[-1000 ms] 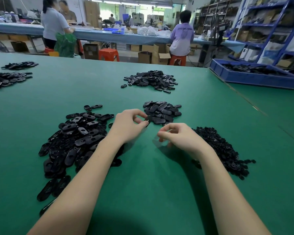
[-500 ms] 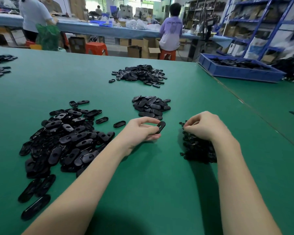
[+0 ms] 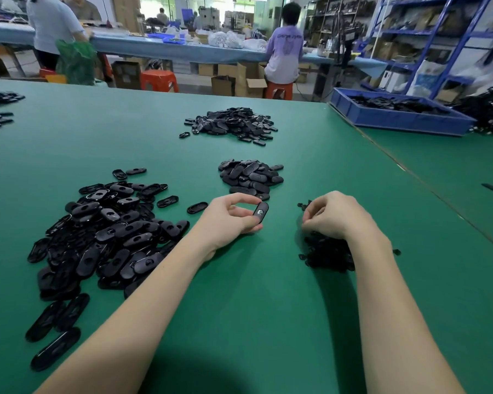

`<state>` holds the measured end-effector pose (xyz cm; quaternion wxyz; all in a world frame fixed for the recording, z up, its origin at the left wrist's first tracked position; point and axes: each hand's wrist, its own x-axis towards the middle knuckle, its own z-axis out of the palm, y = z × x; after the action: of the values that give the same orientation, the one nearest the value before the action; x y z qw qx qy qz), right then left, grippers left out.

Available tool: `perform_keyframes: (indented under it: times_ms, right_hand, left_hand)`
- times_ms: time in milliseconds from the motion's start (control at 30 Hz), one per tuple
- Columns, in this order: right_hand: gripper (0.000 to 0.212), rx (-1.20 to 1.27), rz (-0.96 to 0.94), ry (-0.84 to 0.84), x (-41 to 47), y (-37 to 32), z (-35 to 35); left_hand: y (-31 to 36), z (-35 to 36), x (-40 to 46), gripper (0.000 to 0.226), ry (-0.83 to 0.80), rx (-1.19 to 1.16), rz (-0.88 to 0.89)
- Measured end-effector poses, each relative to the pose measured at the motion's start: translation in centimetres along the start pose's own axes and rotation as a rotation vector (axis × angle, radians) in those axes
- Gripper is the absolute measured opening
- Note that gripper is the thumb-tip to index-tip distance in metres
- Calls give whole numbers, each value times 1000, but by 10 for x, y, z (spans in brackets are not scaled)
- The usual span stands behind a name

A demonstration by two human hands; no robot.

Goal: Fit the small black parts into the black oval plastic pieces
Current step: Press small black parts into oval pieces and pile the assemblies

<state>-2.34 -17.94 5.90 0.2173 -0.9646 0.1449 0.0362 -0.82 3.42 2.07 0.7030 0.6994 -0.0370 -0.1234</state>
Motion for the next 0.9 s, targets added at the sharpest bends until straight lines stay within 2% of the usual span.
perform_keyframes:
  times_ms: [133, 233, 633, 900]
  right_hand:
    - [4, 345, -161, -9, 1, -7, 6]
    - [9, 459, -252, -18, 0, -16, 16]
    - [5, 564, -293, -131, -4, -21, 24]
    - [5, 627, -286, -66, -2, -26, 28]
  left_hand:
    - [-2, -1, 4, 21, 35, 47, 20]
    - [-3, -1, 7, 14, 50, 63, 19]
    - [-1, -6, 8, 22, 37, 16, -3]
    - [-1, -9, 8, 22, 10, 14, 0]
